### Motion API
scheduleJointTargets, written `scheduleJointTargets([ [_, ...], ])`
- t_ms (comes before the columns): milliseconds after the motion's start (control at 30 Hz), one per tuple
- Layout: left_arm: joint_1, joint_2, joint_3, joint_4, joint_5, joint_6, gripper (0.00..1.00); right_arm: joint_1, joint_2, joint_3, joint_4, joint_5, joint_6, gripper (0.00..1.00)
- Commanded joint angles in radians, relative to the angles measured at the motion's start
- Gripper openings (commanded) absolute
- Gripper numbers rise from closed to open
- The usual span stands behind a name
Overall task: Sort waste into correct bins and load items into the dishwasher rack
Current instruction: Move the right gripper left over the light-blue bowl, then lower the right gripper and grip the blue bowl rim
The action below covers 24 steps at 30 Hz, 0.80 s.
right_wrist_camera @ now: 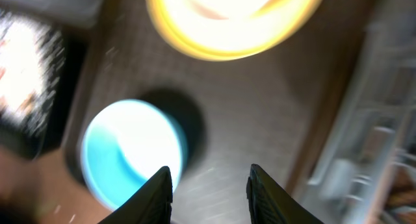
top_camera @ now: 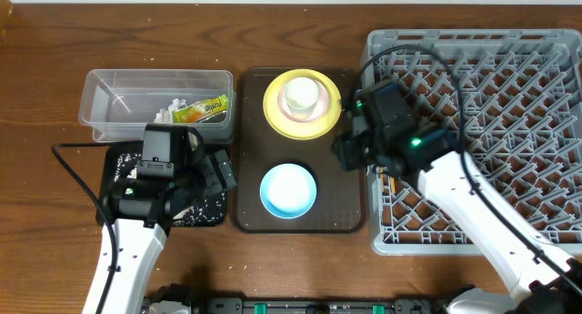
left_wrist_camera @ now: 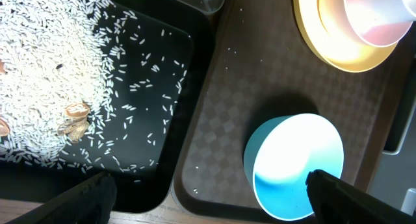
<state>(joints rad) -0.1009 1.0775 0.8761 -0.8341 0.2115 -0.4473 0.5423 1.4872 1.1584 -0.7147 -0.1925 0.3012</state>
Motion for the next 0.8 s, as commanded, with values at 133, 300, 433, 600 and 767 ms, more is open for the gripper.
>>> scheduleJointTargets([
  [133, 0.005, 0.0, 0.016, -0.002, 0.007, 0.006, 0.96, 0.124, -0.008, 0.011, 0.002, -0.033, -0.045, 0.37],
  [300, 0.005, 0.0, 0.016, 0.028, -0.148, 0.006, 0.96, 0.201, 0.02, 0.011, 0.019, -0.032, -0.045, 0.37],
  [433, 0.005, 0.0, 0.016, 0.031, -0.28, 0.006, 0.96, 0.25, 0.057, 0.011, 0.041, -0.031, -0.045, 0.37],
  [600, 0.004, 0.0, 0.016, 0.031, -0.287, 0.005, 0.96, 0.303, 0.107, 0.011, 0.087, -0.032, -0.045, 0.38],
  [767, 0.005, 0.0, 0.016, 0.069, -0.361, 0.006, 0.96, 0.354, 0.172, 0.011, 0.164, -0.033, -0.075, 0.39],
])
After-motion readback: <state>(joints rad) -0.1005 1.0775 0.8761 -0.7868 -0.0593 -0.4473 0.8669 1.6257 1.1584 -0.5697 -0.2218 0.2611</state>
